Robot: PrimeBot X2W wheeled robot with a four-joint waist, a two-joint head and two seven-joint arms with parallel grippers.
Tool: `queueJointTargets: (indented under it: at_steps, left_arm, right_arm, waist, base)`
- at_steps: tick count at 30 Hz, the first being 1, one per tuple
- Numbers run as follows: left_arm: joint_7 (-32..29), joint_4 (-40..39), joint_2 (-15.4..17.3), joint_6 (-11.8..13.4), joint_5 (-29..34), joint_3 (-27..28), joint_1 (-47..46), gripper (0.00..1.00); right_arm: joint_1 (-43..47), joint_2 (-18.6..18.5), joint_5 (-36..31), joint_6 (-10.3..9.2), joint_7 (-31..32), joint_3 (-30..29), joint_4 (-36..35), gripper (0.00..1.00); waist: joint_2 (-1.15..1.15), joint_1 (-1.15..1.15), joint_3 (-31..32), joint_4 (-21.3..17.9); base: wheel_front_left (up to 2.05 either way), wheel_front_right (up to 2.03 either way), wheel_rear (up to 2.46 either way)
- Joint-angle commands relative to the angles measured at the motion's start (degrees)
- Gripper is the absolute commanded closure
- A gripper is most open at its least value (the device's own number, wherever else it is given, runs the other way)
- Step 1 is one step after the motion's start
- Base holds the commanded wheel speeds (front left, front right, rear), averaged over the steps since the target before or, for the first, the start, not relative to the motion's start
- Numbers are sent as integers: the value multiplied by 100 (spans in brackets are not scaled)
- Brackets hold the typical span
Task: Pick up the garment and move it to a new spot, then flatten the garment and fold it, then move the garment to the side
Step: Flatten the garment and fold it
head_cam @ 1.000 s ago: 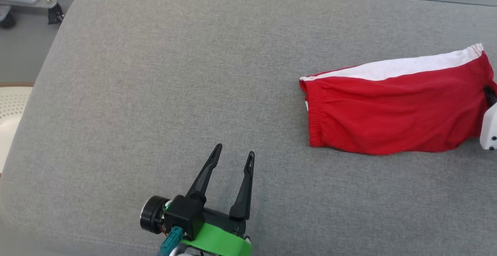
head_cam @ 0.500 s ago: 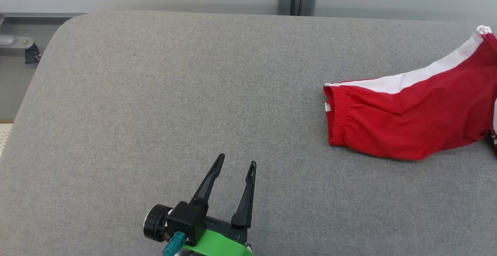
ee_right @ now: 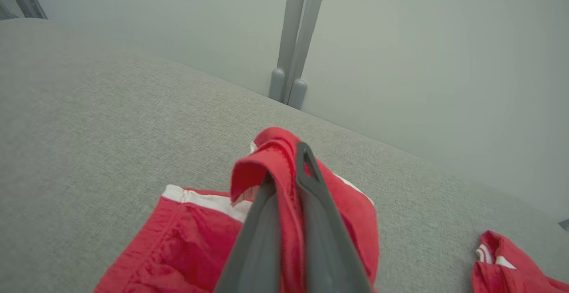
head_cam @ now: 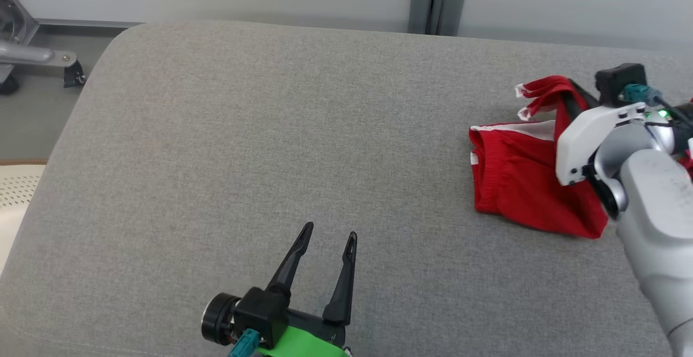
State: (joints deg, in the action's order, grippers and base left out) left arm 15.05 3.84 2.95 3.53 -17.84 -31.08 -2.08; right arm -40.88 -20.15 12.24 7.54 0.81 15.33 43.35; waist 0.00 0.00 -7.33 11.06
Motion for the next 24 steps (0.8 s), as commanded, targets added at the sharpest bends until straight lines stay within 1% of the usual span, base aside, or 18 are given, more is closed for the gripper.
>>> queueJointTargets:
  at_steps: [1, 6, 9, 10, 11, 12, 15, 18, 21, 24]
  left_arm:
    - [16, 8, -1, 15, -31, 5, 72, 0]
    - [16, 33, -2, -10, -51, -20, 43, 0]
    - [16, 42, -3, -1, -55, -6, 27, 0]
    - [16, 41, -3, 6, -57, 3, 27, 0]
    - [16, 42, -3, 12, -59, 12, 27, 0]
    - [16, 45, -4, 15, -60, 17, 26, 0]
    - [16, 62, -4, 10, -74, 27, 34, 0]
    - [16, 60, -4, 22, -71, 39, 35, 0]
    - [16, 53, -4, 18, -53, 39, 27, 0]
    - [16, 44, -3, 32, -36, 55, 47, 0]
  right_arm:
    - [200, 161, -201, -12, 98, -159, -229, 100]
    - [858, 790, -926, -12, 571, -610, -1141, 100]
    - [1276, 1116, -1217, -12, 894, -682, -1681, 100]
    - [1394, 1183, -1263, -12, 989, -678, -1831, 90]
    - [1521, 1235, -1321, -12, 1097, -678, -2013, 52]
    - [1624, 1283, -1342, -12, 1171, -676, -2158, 0]
    - [1958, 1432, -1268, -12, 1343, -557, -2687, 0]
    - [2199, 1505, -1069, -12, 1348, -482, -3236, 0]
    - [2426, 1567, -864, -12, 1222, -590, -3797, 0]
    - [2630, 1505, -765, -12, 1153, -931, -4169, 0]
  waist:
    - [0, 0, -19, 58]
    - [0, 0, -43, 144]
    - [0, 0, -53, 158]
    - [0, 0, -57, 154]
    - [0, 0, -57, 147]
    - [0, 0, -55, 136]
    - [0, 0, -40, 65]
    - [0, 0, -23, -35]
    - [0, 0, 8, -131]
    - [0, 0, 42, -227]
  base:
    - [0, 0, 0]
    - [0, 0, 0]
    - [0, 0, 0]
    - [0, 0, 0]
    - [0, 0, 0]
    - [0, 0, 0]
    - [0, 0, 0]
    - [0, 0, 0]
    - [0, 0, 0]
    - [0, 0, 0]
